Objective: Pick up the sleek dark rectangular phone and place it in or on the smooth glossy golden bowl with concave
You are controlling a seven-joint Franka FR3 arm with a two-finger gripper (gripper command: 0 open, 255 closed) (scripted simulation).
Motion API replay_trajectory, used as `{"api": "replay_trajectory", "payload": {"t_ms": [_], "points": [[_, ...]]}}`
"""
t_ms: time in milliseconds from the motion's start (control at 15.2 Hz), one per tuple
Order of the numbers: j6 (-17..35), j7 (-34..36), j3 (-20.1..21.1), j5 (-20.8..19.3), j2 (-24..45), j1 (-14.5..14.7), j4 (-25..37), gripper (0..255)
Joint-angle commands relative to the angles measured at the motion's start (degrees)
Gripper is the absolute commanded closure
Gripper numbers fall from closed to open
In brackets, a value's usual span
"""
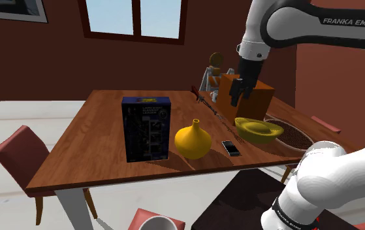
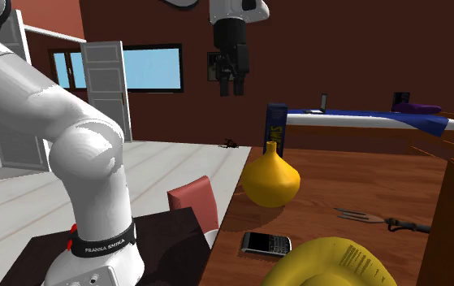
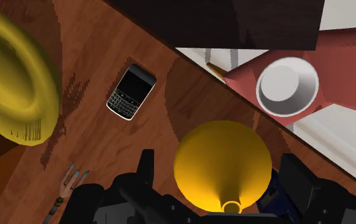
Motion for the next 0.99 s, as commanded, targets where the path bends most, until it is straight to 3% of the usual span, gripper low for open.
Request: {"api": "replay_trajectory", "payload": {"t_ms": [0,462,924], "points": [[0.0,0.0,0.0,0.0,0.0,0.0,0.0,0],[13.0,2.8,-2.5,-1.9,1.2,-3.6,-11.6,0],[27.6,5.7,-5.3,-4.3,6.8,-7.7,-20.5,0]]}}
